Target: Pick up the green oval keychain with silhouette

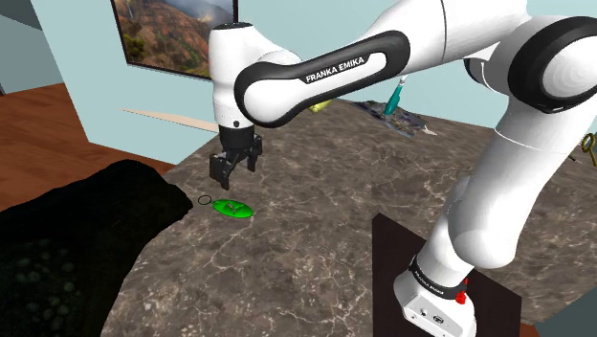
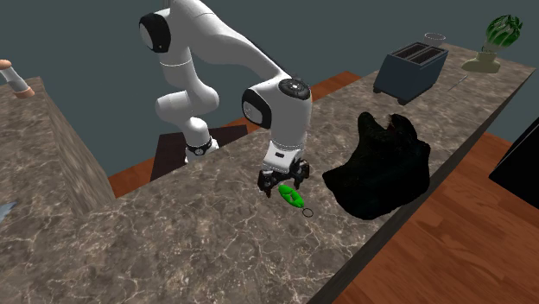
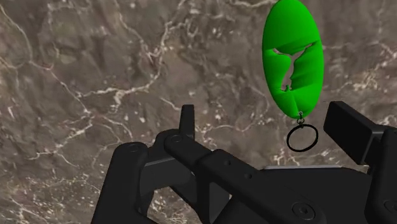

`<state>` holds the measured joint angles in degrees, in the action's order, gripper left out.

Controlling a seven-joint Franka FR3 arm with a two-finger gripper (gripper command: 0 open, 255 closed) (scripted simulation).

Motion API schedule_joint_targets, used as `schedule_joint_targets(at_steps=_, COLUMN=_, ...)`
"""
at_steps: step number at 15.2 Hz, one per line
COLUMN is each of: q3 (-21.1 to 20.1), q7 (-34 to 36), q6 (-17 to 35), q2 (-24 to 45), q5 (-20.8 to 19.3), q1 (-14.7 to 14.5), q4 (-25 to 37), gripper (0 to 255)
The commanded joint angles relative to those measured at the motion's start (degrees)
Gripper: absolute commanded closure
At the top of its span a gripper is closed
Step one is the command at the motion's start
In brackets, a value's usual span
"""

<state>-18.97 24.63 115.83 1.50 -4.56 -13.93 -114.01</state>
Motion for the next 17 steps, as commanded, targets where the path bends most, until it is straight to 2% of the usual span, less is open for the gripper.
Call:
schedule_joint_targets(at_steps=1, q3=-1.12, q7=1.56, q6=0.27, q2=4.02, q5=-1.44, q1=-1.26, q4=3.33, gripper=0)
schedule_joint_targets(at_steps=3, q3=-1.81, q7=2.63, q6=0.47, q2=7.23, q5=-2.7, q1=-2.42, q4=5.95, gripper=0)
schedule_joint_targets(at_steps=12, q3=-1.54, q7=3.67, q6=5.73, q2=9.4, q5=-3.91, q1=-2.62, q4=2.66, gripper=0)
schedule_joint_targets(at_steps=13, q3=-1.55, q7=3.68, q6=5.79, q2=9.32, q5=-3.89, q1=-2.62, q4=2.52, gripper=255)
schedule_joint_targets(at_steps=17, q3=-1.55, q7=3.69, q6=5.7, q2=9.39, q5=-3.91, q1=-2.63, q4=2.67, gripper=255)
